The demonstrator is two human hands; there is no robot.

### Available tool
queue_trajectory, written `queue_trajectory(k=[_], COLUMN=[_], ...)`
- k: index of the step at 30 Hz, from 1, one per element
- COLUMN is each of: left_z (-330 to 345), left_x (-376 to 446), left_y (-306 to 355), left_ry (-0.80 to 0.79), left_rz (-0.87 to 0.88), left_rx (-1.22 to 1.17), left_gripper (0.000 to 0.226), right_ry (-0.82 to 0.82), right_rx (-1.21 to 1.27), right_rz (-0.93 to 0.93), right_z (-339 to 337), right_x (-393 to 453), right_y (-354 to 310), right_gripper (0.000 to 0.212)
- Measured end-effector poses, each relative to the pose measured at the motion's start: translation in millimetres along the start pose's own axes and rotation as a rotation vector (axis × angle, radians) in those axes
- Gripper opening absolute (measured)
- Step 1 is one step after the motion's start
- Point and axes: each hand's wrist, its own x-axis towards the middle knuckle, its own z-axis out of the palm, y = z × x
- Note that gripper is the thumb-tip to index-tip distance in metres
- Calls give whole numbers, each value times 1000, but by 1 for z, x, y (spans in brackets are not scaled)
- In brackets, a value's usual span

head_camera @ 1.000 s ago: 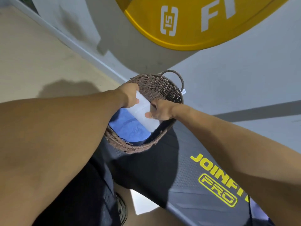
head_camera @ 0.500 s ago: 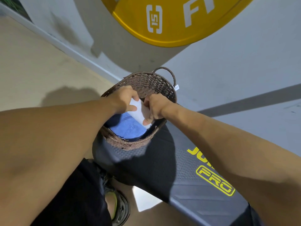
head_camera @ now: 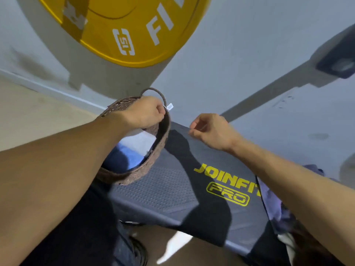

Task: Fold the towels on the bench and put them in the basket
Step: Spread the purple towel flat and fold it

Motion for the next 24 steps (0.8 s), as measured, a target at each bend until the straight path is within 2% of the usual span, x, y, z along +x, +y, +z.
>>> queue_trajectory(k=[7, 13, 16, 19, 21, 24], left_z=[75, 169, 213, 254, 279, 314], left_x=[-7, -40, -56, -68, -72, -74], left_y=[154, 259, 299, 328, 340, 347], left_ry=[-259, -450, -529, -505, -485, -518], left_rz=[256, 420, 426, 442, 426, 369], left_rx=[-151, -108, -105, -138, -144, -97], left_gripper=[11, 13, 19, 29, 42, 58], right_ry=[-187, -149, -85, -172, -154, -82], right_rx=[-193, -258, -249, -208, -105, -104], right_rz=[230, 427, 514, 639, 700, 662], right_z=[-84, -132, -140, -146, -151, -147], right_x=[-137, -223, -256, -271, -268, -258], right_y=[100, 199, 241, 270, 279, 289], right_gripper=[19, 31, 37, 47, 42, 32])
